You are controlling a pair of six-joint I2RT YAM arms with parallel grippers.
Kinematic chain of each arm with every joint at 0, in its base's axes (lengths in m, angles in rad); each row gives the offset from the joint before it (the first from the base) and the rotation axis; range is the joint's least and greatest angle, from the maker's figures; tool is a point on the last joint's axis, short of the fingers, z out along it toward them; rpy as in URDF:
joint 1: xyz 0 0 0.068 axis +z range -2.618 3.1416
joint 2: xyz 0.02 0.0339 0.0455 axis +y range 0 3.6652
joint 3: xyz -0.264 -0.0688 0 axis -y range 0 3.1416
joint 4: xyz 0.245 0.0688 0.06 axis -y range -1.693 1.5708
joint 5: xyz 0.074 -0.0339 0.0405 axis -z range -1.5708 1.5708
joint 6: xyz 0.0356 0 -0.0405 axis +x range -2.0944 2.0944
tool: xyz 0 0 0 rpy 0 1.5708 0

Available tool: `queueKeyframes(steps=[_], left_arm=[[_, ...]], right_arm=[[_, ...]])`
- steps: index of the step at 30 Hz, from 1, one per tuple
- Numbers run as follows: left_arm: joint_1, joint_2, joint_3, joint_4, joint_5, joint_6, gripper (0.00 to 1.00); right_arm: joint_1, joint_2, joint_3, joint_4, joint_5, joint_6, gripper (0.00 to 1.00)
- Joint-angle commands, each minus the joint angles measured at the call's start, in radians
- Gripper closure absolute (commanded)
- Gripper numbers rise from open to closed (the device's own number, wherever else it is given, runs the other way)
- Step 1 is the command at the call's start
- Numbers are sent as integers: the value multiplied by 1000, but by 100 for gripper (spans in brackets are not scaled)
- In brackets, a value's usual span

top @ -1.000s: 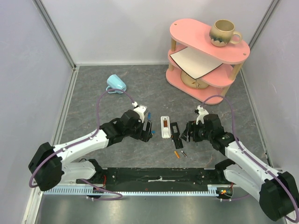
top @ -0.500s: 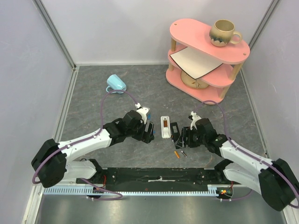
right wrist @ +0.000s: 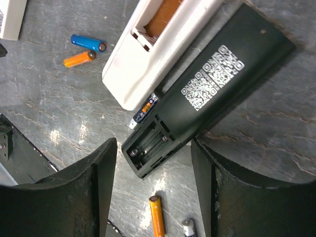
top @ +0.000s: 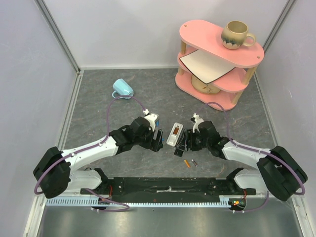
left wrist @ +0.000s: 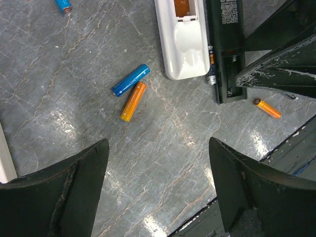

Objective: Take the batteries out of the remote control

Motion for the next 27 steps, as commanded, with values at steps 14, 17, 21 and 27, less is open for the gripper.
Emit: queueKeyframes(steps=[14, 17, 21, 27], left_arm=[[-8, -23, -5, 16, -5, 25, 13], [-11, -46, -5, 10, -13, 28, 13], [-14, -107, -23, 18, -25, 35, 13], [-15, -250, -69, 48, -25, 46, 14]], right_arm=[[39, -30, 47, -28, 164, -7, 24], [39, -50, 44, -32, 180, -13, 20], [37, -65, 44, -38, 208, -14, 17], [37, -89, 58, -57, 228, -30, 14]])
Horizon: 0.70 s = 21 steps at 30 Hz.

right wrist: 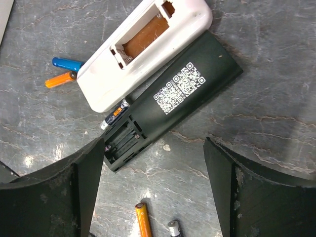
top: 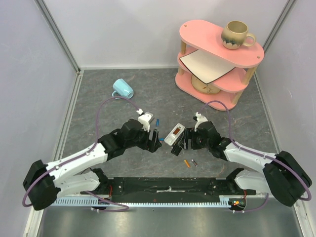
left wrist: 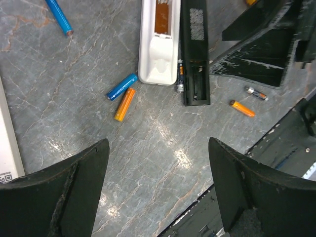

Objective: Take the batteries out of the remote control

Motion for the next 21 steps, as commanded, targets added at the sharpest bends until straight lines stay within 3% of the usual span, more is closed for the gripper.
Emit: queueKeyframes(steps=[1, 6, 13, 21], left_arm=[[-5, -118, -38, 57, -21, 43, 14], [-5, -266, -81, 95, -54, 41, 13], [-4, -403, -110, 138, -88, 37, 2], [-4, -458, -108, 124, -175, -1, 1]], right_arm=[[-1, -45, 43, -21, 49, -26, 13], [-1, -129, 46, -59, 78, -56, 3], [-1, -243, 57, -168, 167, -95, 2], [-1, -394, 40, -211, 231, -110, 2]])
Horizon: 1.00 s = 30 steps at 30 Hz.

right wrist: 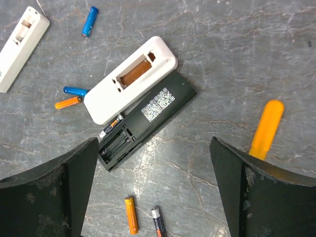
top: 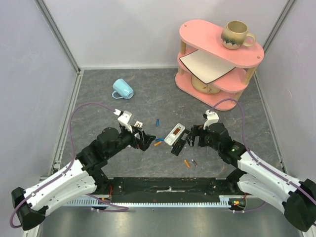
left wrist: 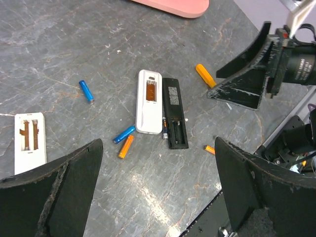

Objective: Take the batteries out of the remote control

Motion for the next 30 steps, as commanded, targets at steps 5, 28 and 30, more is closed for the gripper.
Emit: queueKeyframes(steps=[5, 28, 30], left_arm=[[-4, -101, -26, 43, -103, -13, 1], [-4, -226, -59, -12, -249, 3, 1], [-4, -215, -60, 2, -269, 20, 1]], right_arm=[[-1, -236, 6, -37, 96, -28, 2], [-3, -430, 53, -117, 249, -89, 2], [-1, -409, 56, -85, 277, -123, 2]])
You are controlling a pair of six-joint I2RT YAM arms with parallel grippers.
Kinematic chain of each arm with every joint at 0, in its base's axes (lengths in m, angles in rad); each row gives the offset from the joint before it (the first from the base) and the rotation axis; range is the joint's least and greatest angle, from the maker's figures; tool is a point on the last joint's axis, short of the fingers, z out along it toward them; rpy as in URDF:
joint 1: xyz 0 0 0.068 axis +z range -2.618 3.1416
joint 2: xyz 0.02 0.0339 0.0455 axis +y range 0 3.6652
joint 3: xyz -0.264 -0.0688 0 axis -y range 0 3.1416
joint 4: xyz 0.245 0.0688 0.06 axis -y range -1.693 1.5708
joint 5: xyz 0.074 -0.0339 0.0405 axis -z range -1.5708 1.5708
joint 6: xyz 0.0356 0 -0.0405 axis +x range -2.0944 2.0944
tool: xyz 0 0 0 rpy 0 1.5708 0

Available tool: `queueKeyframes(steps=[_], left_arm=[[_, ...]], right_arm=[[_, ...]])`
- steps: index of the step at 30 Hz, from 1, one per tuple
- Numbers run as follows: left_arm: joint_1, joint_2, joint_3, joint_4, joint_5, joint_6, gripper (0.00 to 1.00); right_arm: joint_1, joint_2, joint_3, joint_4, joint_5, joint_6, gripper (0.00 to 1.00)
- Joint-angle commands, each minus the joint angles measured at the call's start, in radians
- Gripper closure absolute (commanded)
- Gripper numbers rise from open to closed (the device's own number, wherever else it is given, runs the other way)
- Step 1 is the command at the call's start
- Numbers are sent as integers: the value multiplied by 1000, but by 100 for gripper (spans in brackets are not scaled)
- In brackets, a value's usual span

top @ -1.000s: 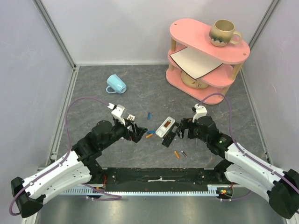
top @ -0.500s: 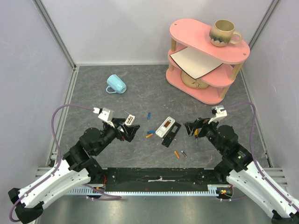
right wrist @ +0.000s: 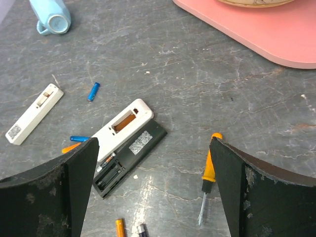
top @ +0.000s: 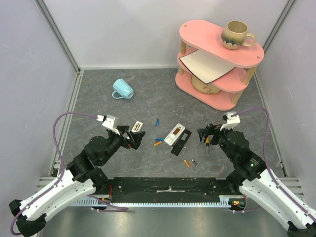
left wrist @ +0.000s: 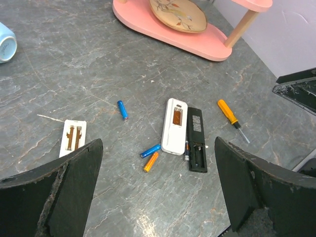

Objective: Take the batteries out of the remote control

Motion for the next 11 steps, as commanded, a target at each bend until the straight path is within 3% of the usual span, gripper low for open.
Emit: queueKeyframes(steps=[1, 6, 10, 11], left_arm=[[-4, 21, 6, 41, -74, 34, 1], [-2, 107, -9, 138, -183, 118, 1], [-4, 223, 6, 208, -258, 191, 1], [-4, 239, 9, 224, -339, 185, 1]], right_arm=[[-1, 39, 47, 83, 90, -70, 2], [-1, 89, -86, 377, 213, -162, 2], [-1, 222, -167, 687, 421, -375, 2], [-4, 252, -183, 745, 476, -477, 2]])
